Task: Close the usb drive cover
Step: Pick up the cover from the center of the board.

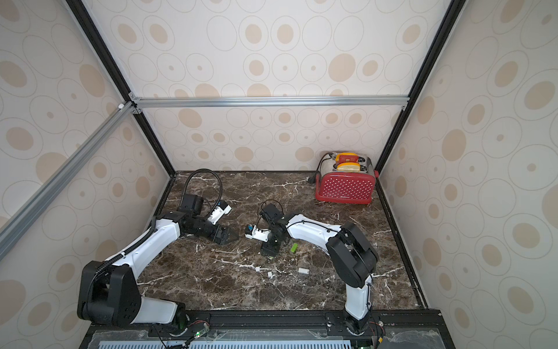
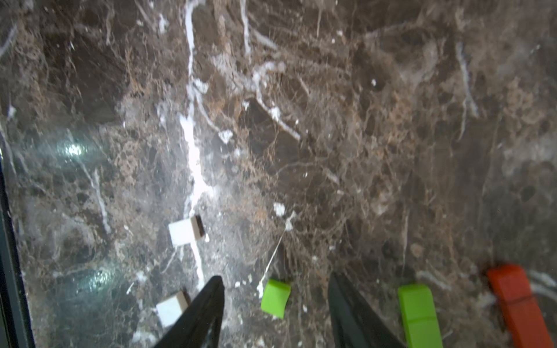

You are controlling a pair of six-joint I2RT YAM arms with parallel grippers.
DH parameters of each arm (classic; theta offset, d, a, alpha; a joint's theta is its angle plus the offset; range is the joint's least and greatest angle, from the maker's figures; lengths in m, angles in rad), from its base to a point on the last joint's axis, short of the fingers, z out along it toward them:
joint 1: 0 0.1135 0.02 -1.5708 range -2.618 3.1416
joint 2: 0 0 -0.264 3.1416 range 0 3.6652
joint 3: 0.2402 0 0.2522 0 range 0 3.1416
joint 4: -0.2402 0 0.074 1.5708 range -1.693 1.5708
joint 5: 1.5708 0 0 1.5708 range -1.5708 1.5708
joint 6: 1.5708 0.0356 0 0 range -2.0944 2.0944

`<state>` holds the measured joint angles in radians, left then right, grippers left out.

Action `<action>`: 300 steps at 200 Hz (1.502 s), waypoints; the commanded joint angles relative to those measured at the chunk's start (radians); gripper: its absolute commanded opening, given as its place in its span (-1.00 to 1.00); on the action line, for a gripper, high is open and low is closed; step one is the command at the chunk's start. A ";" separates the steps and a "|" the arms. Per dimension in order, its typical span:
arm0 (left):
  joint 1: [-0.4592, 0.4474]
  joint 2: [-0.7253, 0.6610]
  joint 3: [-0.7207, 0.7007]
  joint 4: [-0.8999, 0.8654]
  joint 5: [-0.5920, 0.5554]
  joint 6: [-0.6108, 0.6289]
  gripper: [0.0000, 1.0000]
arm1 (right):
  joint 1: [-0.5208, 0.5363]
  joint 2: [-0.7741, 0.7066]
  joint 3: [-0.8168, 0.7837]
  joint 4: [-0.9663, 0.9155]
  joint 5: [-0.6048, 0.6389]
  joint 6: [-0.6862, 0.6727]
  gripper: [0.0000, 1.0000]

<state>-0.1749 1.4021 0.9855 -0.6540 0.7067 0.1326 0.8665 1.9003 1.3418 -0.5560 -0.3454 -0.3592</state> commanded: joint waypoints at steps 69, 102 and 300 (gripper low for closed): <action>-0.001 -0.022 0.008 -0.020 -0.007 0.030 0.98 | -0.024 0.132 0.077 -0.146 -0.147 -0.089 0.12; -0.002 -0.018 0.008 -0.019 -0.007 0.031 0.98 | -0.052 0.096 0.034 -0.155 -0.141 -0.086 0.13; -0.001 -0.006 0.015 -0.024 -0.012 0.032 0.98 | -0.045 -0.058 -0.173 -0.051 0.014 -0.122 0.03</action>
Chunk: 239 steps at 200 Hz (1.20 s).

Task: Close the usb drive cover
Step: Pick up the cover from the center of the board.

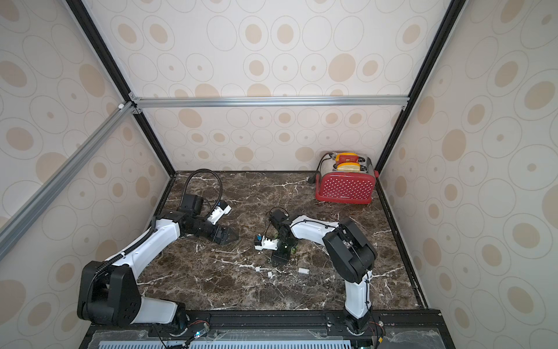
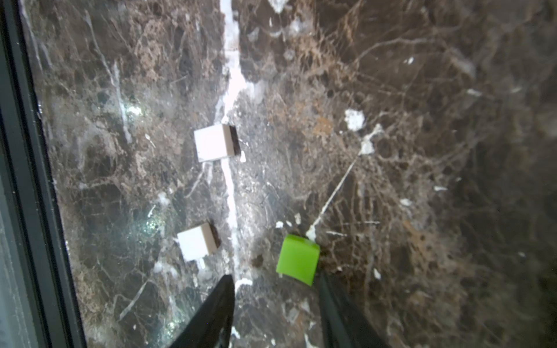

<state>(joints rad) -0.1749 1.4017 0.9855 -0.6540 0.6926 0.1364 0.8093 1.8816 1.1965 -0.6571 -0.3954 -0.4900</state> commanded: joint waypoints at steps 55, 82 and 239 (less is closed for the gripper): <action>-0.001 -0.007 0.015 -0.024 0.003 0.022 0.98 | 0.065 -0.060 -0.077 0.126 0.139 0.067 0.03; -0.001 -0.005 0.016 -0.024 0.002 0.022 0.98 | 0.074 -0.068 -0.095 0.137 0.156 0.083 -0.04; -0.001 -0.004 0.019 -0.026 0.000 0.005 0.98 | 0.075 -0.052 -0.098 0.137 0.178 0.075 -0.47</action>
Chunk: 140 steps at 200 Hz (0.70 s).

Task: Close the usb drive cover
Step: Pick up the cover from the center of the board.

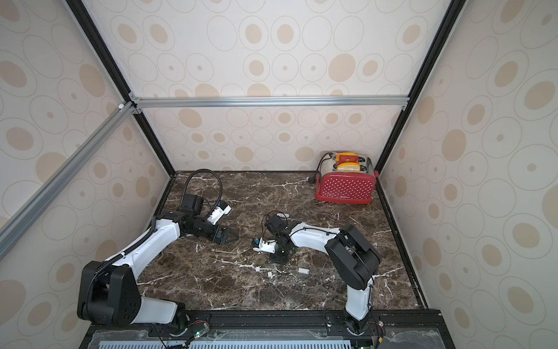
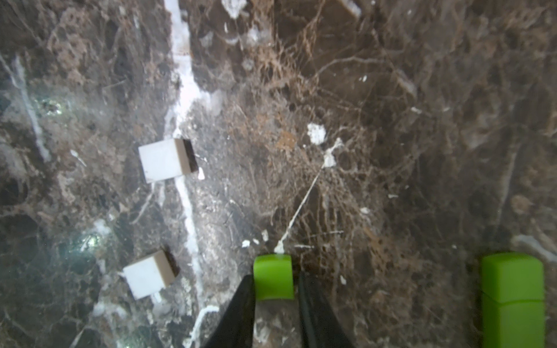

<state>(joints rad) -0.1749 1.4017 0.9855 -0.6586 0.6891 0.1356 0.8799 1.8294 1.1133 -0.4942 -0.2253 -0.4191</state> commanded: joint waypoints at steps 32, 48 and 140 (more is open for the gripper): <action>-0.001 0.008 0.028 -0.029 0.028 -0.015 0.98 | 0.005 -0.010 -0.019 -0.007 0.002 -0.001 -0.48; -0.002 0.015 0.034 -0.033 0.042 -0.030 0.98 | 0.004 -0.020 -0.024 0.005 -0.005 -0.005 -0.49; -0.001 0.128 0.011 0.229 0.452 -0.444 0.70 | -0.031 -0.170 -0.029 0.193 -0.076 -0.003 -0.51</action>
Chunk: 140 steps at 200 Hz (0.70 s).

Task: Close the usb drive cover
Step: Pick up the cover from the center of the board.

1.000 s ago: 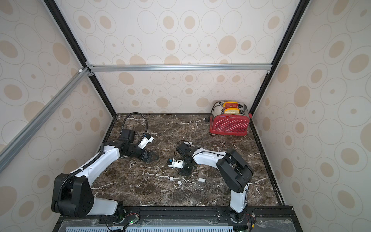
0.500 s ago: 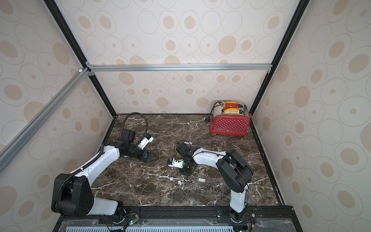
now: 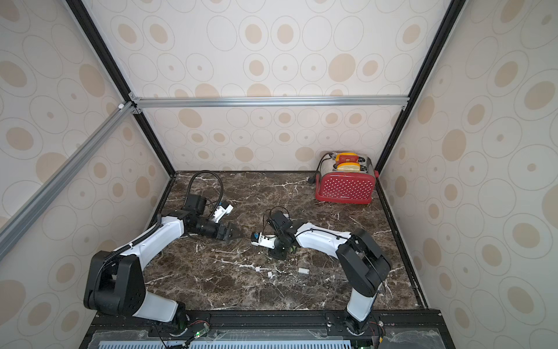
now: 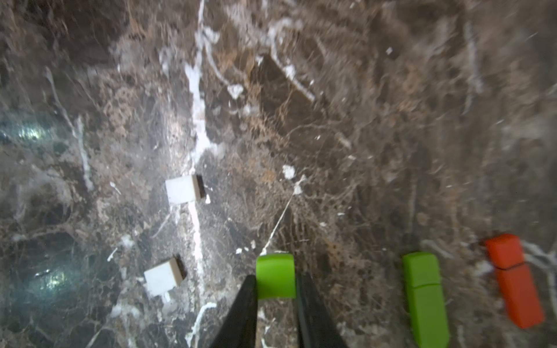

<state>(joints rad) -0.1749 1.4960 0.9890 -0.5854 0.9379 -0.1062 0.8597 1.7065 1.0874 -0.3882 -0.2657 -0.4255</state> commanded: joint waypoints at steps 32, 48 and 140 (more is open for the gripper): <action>-0.005 0.052 -0.038 0.282 0.240 -0.317 0.49 | -0.011 -0.075 0.001 0.163 -0.044 0.011 -0.52; -0.011 0.054 -0.063 0.313 0.237 -0.326 0.42 | -0.011 -0.086 -0.001 0.193 -0.049 0.019 -0.52; -0.097 0.097 -0.050 0.315 0.229 -0.320 -0.08 | -0.006 -0.112 0.002 0.255 -0.089 0.044 -0.53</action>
<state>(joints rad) -0.2504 1.5761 0.9054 -0.2798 1.1511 -0.4206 0.8505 1.6165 1.0874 -0.1463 -0.3340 -0.3920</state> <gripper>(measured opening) 0.494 0.237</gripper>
